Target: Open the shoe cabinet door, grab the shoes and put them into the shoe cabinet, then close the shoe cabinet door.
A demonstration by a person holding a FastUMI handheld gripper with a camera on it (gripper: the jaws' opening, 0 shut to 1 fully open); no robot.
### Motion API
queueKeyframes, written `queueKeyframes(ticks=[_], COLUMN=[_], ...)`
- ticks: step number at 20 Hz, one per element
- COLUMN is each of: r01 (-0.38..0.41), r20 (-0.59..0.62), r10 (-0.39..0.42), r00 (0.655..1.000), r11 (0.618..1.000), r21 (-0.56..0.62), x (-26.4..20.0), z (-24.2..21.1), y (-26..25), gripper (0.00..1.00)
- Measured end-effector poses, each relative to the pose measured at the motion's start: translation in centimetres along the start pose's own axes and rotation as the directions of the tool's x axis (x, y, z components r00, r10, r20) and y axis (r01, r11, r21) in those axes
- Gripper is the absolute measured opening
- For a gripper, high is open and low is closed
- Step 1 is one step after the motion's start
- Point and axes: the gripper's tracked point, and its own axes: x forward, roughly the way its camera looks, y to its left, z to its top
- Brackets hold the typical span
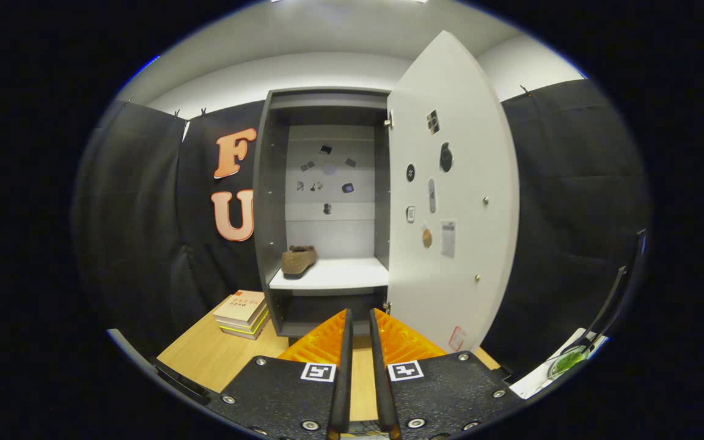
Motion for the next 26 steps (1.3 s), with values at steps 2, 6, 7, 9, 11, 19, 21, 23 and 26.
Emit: queueKeyframes(ticks=[2, 6, 7, 9, 11, 19, 21, 23, 26], r01=[-0.031, -0.077, -0.089, -0.105, -0.118, -0.152, -0.149, -0.151, -0.160], r20=[-0.059, -0.175, -0.203, -0.259, -0.320, -0.532, -0.560, -0.593, -0.630], r10=[0.032, 0.075, 0.087, 0.103, 0.112, 0.134, 0.134, 0.137, 0.154], r00=[0.998, 0.982, 0.975, 0.960, 0.941, 0.836, 0.817, 0.794, 0.761], r11=[0.999, 0.997, 0.996, 0.994, 0.993, 0.988, 0.989, 0.988, 0.986], r21=[0.009, -0.005, 0.000, 0.005, 0.000, 0.010, 0.020, 0.026, 0.048], x=[0.3, 2.5, 3.1, 4.4, 5.7, 11.5, 13.2, 14.6, 16.3], z=[-2.9, -8.7, -10.0, -13.0, -16.3, -27.6, -29.4, -31.3, -33.4], y=[2.3, 5.5, 6.1, 7.2, 7.7, 9.3, 9.2, 9.2, 9.3], gripper=[0.17, 0.17, 0.17, 0.17, 0.17, 0.20, 0.20, 0.20, 0.20])
